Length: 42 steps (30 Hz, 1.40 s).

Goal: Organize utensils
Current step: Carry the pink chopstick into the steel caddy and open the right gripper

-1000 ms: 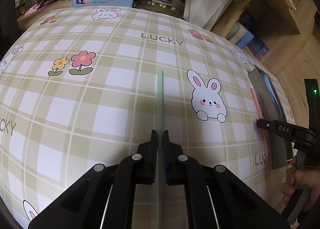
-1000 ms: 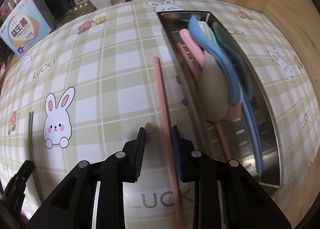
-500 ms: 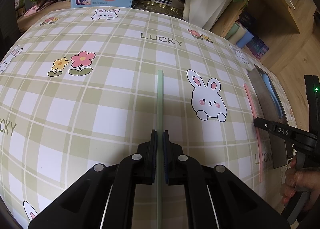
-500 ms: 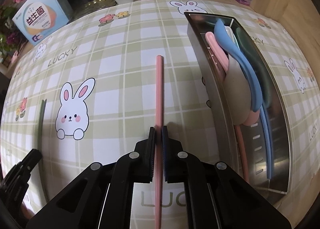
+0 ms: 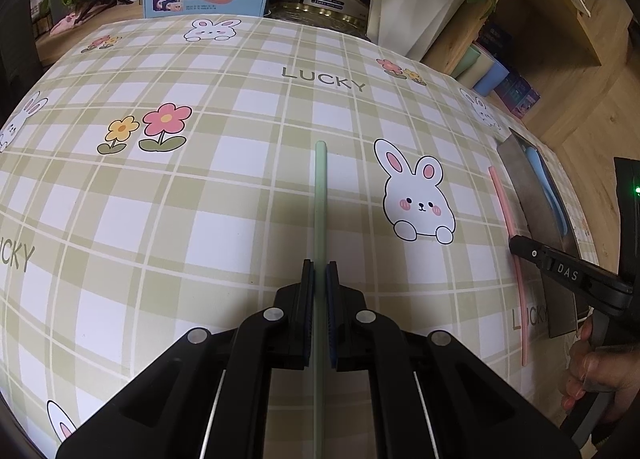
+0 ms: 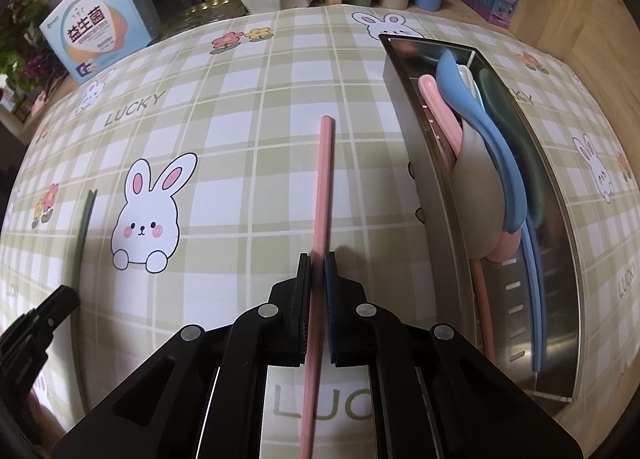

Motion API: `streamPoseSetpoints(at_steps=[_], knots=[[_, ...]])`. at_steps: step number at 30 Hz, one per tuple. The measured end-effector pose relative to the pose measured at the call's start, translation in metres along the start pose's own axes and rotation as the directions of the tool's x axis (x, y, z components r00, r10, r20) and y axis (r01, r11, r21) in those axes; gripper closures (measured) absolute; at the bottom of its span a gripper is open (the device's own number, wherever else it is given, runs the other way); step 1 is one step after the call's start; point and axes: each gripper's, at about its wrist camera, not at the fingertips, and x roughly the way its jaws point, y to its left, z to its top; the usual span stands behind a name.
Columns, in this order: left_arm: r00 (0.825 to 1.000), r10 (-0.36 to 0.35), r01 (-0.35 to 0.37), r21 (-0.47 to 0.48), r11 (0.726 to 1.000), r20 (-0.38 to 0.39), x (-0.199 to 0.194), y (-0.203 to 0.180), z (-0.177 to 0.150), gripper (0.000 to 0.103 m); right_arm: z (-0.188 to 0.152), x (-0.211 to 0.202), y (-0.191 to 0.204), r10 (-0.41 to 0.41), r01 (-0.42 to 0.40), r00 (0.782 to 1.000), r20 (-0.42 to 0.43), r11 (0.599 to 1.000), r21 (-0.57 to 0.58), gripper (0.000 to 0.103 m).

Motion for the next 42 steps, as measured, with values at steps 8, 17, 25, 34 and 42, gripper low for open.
streamPoseSetpoints(at_steps=[8,17,25,34,42], knots=[[1.0,-0.003,0.002,-0.035,0.999,-0.023,-0.004,0.007,0.005,0.097,-0.007,-0.018,-0.003,0.142,-0.142,0.989,0.034,0.99,0.016,0.097],[1.0,0.004,-0.004,-0.021,1.0,0.017,-0.032,-0.012,0.018,0.097,0.004,-0.062,-0.029,0.247,-0.253,0.954,0.171,0.967,0.013,0.097],[1.0,-0.011,0.011,0.02,1.0,0.02,-0.042,-0.051,0.032,0.097,0.019,-0.072,-0.111,0.166,-0.19,0.956,0.243,0.978,0.081,0.097],[0.999,-0.043,0.043,0.043,0.998,-0.012,-0.037,-0.1,0.041,0.097,0.014,-0.045,-0.13,0.227,-0.239,0.955,0.191,0.97,0.046,0.097],[0.998,-0.057,0.059,0.058,0.997,-0.03,-0.036,-0.131,0.05,0.097,0.009,-0.015,-0.125,0.307,-0.324,0.942,0.133,0.937,0.133,0.097]])
